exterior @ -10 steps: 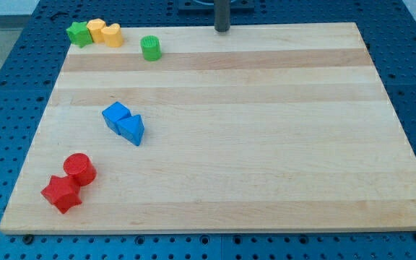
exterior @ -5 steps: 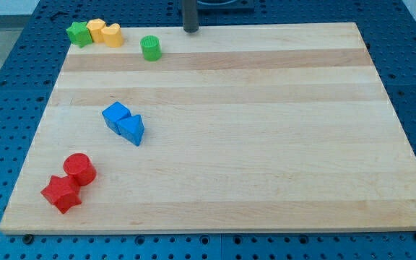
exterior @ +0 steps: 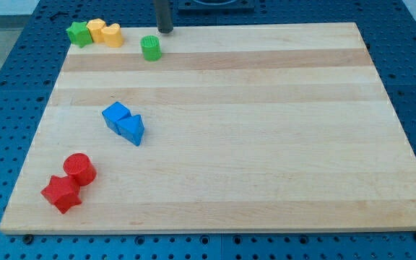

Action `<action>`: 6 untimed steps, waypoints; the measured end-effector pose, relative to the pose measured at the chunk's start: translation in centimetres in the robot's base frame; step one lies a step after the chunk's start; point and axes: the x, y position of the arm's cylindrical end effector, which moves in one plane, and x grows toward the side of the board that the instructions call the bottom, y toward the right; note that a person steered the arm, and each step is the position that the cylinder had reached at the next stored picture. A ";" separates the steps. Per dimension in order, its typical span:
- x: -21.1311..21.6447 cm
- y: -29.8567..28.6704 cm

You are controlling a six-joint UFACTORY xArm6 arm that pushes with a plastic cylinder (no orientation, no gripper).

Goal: Point your arm closer to the yellow heart

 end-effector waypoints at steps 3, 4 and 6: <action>-0.1 -3.2; -0.1 -4.4; -0.1 -9.0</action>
